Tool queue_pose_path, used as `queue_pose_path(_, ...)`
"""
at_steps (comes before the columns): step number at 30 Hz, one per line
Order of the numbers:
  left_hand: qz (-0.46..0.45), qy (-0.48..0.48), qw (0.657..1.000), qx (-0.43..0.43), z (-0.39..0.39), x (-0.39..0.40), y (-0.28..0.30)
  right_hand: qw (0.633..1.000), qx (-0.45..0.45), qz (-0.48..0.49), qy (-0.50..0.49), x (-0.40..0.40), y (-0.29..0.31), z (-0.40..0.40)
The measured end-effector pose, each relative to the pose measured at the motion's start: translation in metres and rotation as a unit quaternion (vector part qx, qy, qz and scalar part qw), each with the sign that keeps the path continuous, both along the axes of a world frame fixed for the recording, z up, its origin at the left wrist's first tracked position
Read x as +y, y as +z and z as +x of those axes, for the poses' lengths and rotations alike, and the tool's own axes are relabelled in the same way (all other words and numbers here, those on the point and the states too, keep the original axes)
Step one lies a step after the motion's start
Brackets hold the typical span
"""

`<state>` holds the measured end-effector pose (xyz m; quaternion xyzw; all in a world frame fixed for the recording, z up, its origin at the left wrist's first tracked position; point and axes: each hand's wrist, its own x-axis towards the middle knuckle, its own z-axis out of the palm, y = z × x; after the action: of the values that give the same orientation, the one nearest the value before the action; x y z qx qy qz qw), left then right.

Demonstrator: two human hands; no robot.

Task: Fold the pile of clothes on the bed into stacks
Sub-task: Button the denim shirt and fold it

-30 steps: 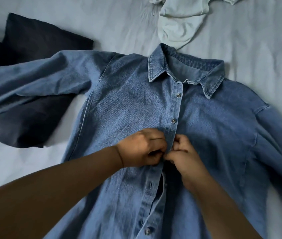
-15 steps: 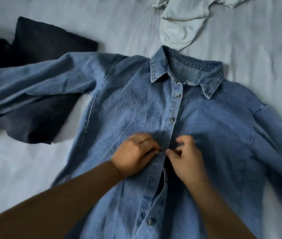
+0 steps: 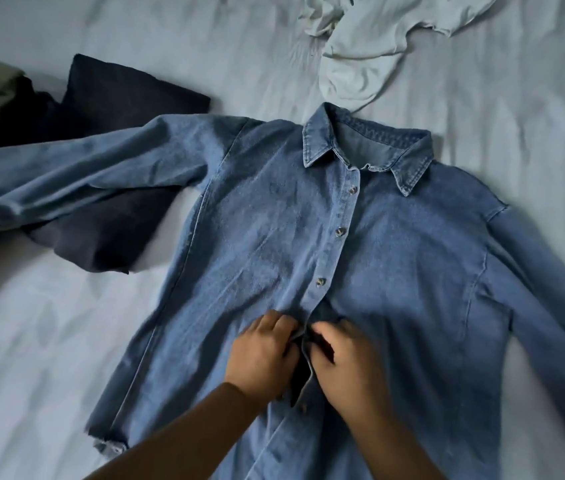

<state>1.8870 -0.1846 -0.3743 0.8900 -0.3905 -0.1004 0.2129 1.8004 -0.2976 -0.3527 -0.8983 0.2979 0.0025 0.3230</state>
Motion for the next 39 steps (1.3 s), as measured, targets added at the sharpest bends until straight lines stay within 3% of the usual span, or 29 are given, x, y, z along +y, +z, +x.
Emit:
queue_pose_path(4,-0.083,0.007,0.996,0.008,0.005,0.019,0.015,0.998,0.037,-0.053,0.023,0.017,-0.006,0.006)
queue_pose_path(13,-0.105,-0.02,0.989,0.103,-0.016,0.007,-0.001,0.989,0.058,0.09,-0.103,0.009,-0.008,0.009)
queue_pose_path(22,-0.153,-0.14,0.958,0.199,0.015,0.016,-0.005,0.979,-0.04,0.14,-0.143,0.007,-0.009,0.0)
queue_pose_path(31,-0.144,-0.212,0.96,0.116,0.034,0.004,-0.02,0.971,0.013,0.206,-0.123,-0.002,-0.003,0.01)
queue_pose_path(35,-0.134,-0.279,0.951,-0.014,0.037,0.003,-0.024,0.969,0.043,0.195,-0.142,-0.003,-0.004,0.012)
queue_pose_path(39,-0.151,-0.324,0.933,-0.042,0.046,-0.001,-0.022,0.967,0.047,0.174,-0.178,0.002,-0.004,0.012)
